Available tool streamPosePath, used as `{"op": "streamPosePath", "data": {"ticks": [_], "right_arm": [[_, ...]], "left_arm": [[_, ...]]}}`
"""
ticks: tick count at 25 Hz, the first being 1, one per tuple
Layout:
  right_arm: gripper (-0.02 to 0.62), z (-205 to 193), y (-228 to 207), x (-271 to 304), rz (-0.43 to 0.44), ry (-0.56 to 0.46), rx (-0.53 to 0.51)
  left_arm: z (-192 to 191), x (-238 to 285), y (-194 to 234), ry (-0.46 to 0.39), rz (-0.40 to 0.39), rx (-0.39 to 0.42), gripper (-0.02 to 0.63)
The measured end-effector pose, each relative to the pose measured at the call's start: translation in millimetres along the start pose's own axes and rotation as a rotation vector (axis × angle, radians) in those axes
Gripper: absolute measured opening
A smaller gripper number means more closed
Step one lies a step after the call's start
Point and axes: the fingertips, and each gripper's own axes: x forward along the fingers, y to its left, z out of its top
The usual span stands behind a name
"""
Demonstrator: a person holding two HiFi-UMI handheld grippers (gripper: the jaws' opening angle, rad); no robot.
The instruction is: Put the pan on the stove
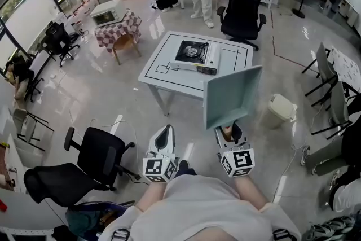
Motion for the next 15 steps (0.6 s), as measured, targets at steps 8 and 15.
{"op": "streamPosePath", "data": {"ticks": [8, 15], "right_arm": [[0.189, -10.2, -11.5, 62.8, 0.003, 0.015, -0.027], [0.187, -20.2, -22.3, 174.9, -0.021, 0.020, -0.020]], "left_arm": [[-9.3, 53.7, 32.1, -0.002, -0.032, 0.000, 0.011], [-10.5, 143.7, 109.3, -0.002, -0.072, 0.006, 0.011]]}}
